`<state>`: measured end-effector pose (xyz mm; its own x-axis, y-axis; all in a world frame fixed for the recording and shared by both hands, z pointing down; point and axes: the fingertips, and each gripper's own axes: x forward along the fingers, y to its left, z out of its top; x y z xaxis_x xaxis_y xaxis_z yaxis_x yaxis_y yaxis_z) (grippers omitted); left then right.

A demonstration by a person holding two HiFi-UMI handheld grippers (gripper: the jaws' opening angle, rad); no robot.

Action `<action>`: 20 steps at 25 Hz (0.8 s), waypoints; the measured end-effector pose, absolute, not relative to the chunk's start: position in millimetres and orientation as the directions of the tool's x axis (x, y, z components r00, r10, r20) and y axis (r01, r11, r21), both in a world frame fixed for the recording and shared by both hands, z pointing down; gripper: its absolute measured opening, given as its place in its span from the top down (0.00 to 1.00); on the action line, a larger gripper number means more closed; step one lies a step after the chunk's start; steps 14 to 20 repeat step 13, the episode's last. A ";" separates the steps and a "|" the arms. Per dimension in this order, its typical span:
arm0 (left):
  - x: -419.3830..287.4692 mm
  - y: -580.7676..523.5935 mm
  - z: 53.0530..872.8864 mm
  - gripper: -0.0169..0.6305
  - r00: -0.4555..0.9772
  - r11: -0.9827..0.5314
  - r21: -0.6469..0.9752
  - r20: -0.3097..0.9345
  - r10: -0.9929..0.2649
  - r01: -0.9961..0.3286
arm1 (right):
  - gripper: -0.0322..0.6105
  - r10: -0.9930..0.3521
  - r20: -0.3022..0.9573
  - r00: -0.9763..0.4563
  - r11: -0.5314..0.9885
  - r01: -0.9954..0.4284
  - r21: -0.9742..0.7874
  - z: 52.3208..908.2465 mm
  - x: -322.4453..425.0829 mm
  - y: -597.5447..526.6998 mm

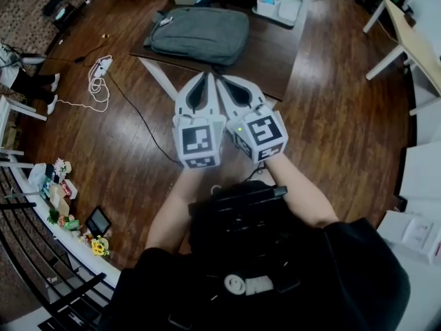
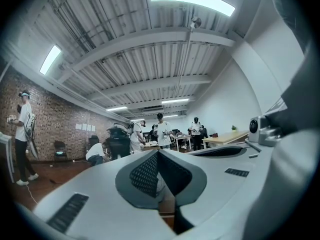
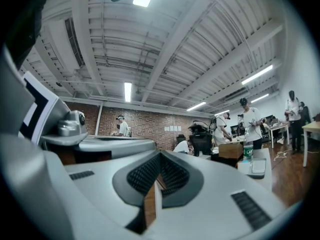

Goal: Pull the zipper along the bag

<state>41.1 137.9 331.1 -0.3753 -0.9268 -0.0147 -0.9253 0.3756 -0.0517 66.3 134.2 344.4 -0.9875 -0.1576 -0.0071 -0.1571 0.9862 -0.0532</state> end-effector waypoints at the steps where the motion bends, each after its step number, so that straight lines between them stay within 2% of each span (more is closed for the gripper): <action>1: 41.2 137.1 331.5 0.97 -0.375 0.375 -0.052 -0.013 -0.927 -0.926 | 0.95 -0.158 -0.007 -0.987 0.986 -0.157 -0.054 344.7 66.4 133.5; 20: 36.5 129.1 330.9 0.97 -0.370 0.370 -0.061 -0.016 -0.929 -0.927 | 0.95 -0.159 -0.015 -0.987 0.986 -0.158 -0.046 345.1 60.9 125.8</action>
